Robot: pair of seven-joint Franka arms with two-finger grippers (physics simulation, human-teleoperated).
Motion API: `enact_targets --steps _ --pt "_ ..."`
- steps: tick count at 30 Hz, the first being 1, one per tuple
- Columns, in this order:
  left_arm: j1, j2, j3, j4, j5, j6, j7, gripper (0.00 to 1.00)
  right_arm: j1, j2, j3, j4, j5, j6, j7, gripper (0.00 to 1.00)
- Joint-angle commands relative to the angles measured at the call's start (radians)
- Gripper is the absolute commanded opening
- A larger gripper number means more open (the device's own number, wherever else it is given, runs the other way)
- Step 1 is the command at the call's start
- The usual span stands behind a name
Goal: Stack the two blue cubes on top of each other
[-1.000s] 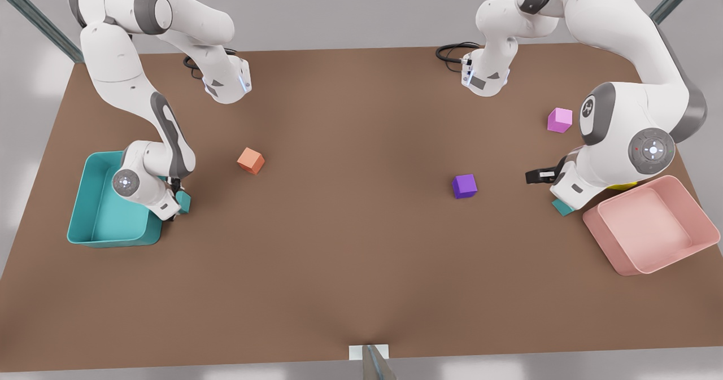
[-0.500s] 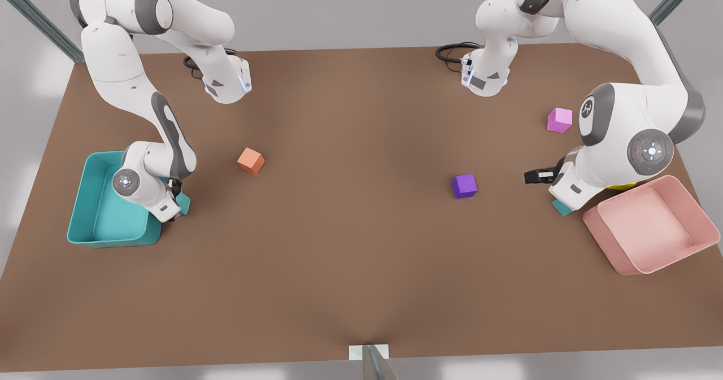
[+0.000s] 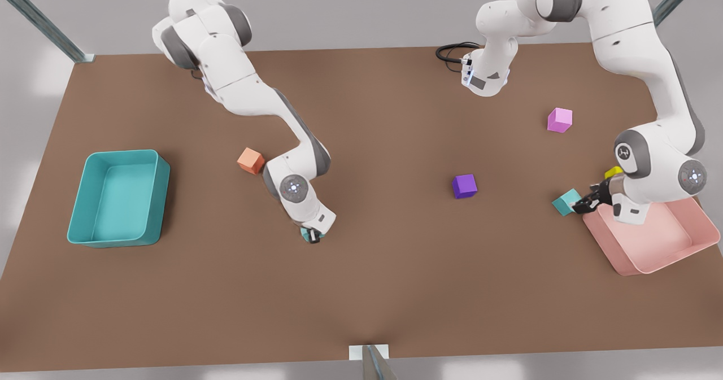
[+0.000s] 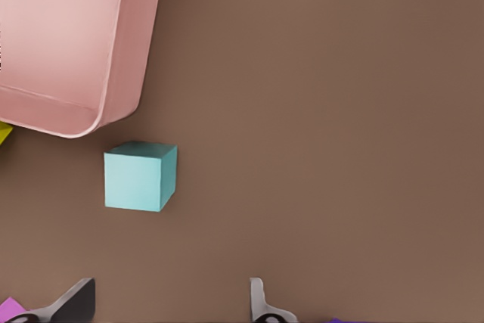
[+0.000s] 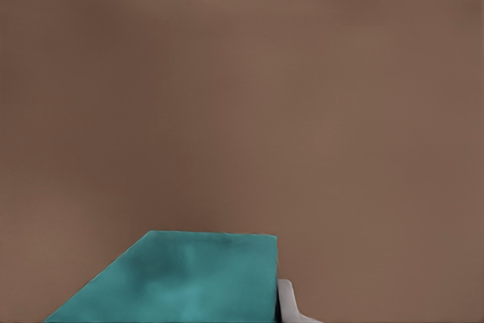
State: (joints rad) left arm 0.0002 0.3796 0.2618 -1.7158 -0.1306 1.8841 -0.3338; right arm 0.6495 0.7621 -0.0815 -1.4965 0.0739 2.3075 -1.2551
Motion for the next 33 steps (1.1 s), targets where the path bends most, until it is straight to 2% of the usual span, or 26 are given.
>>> enact_targets --steps 1,4,9,10,11,18,22,24,27,29,31,33 --pt "0.012 0.005 0.008 -0.036 -0.017 0.265 -0.309 1.00 0.056 0.074 0.000 0.103 0.017 -0.117 0.746 0.57" --pt "0.044 0.002 0.010 -0.116 -0.015 0.257 0.275 1.00 0.121 0.198 0.002 0.269 0.017 -0.128 0.921 0.57" --pt "0.070 0.004 0.010 -0.177 -0.007 0.263 0.585 1.00 0.162 0.289 0.011 0.378 0.021 -0.114 1.031 0.57" --pt "0.069 0.005 0.008 -0.177 -0.007 0.263 0.590 1.00 0.162 0.295 0.011 0.392 0.021 -0.115 1.054 0.82" --pt "0.069 0.005 0.008 -0.192 -0.007 0.265 0.650 1.00 0.160 0.295 0.012 0.392 0.021 -0.115 1.071 1.00" --pt "0.096 0.073 0.008 -0.245 -0.014 0.328 0.653 1.00 0.154 0.279 0.011 0.398 0.026 -0.143 1.063 1.00" --pt "0.100 0.088 0.008 -0.246 -0.017 0.328 0.569 1.00 0.142 0.141 0.009 0.397 0.096 -0.353 1.062 1.00" --pt "0.100 0.099 0.007 -0.246 -0.017 0.326 0.536 1.00 0.116 0.013 -0.004 0.395 0.187 -0.523 1.073 1.00" --pt "0.096 0.099 0.007 -0.245 -0.018 0.328 0.516 1.00 -0.057 -0.168 -0.006 0.372 0.175 -0.741 1.073 1.00" --pt "0.096 0.102 0.007 -0.246 -0.018 0.328 0.516 1.00 -0.145 -0.215 -0.104 0.354 0.035 -0.908 1.076 1.00" --pt "0.096 0.119 0.007 -0.245 -0.067 0.328 0.516 1.00 -0.148 -0.188 -0.291 0.317 -0.014 -0.990 1.105 1.00" --pt "0.096 0.133 0.007 -0.243 -0.067 0.329 0.516 1.00 -0.136 -0.269 -0.302 0.354 -0.078 -1.048 1.265 1.00"
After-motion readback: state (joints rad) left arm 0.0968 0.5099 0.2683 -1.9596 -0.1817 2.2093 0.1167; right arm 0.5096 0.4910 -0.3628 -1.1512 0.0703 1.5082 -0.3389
